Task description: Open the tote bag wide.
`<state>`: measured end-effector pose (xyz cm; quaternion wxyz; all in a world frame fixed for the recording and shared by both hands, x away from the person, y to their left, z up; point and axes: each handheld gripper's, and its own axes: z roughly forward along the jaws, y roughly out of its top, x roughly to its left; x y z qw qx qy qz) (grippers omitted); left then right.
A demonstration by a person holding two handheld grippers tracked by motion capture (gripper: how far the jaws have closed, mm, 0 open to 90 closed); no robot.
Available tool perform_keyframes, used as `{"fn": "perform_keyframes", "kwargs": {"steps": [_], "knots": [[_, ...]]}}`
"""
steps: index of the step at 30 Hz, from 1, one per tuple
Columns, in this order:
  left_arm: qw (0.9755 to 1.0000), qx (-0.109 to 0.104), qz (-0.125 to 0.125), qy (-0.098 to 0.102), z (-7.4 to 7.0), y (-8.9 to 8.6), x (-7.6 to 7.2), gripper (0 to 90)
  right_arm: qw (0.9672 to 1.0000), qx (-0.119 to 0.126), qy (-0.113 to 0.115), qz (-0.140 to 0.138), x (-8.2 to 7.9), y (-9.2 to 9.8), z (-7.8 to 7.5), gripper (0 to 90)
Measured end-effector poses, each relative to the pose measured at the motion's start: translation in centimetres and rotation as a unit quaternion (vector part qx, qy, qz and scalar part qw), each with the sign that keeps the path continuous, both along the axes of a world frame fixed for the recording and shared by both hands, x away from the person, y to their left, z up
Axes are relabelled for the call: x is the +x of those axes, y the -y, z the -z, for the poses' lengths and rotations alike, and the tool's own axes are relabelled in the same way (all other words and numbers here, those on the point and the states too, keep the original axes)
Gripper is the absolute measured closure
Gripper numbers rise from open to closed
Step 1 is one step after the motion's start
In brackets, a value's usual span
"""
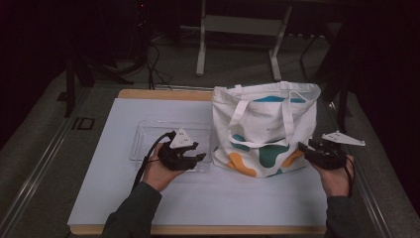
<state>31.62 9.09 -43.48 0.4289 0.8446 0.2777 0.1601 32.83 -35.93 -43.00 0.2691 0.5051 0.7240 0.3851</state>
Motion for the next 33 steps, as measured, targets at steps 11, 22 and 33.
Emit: {"fn": "perform_keyframes", "kwargs": {"steps": [11,22,33], "knots": [[0.9998,-0.006,-0.016,0.011,-1.6,-0.2,2.3,52.1,0.9993,0.035,0.005,0.011,1.0,1.6,-0.7,58.4],[0.9996,-0.021,-0.014,0.010,-2.3,0.4,4.1,50.9,0.9988,0.029,0.005,0.039,3.3,3.0,-2.4,45.9],[0.9986,-0.049,-0.017,-0.009,-1.9,0.5,6.2,49.1,0.9974,0.065,0.001,0.031,5.7,4.6,-2.0,40.6]]}}
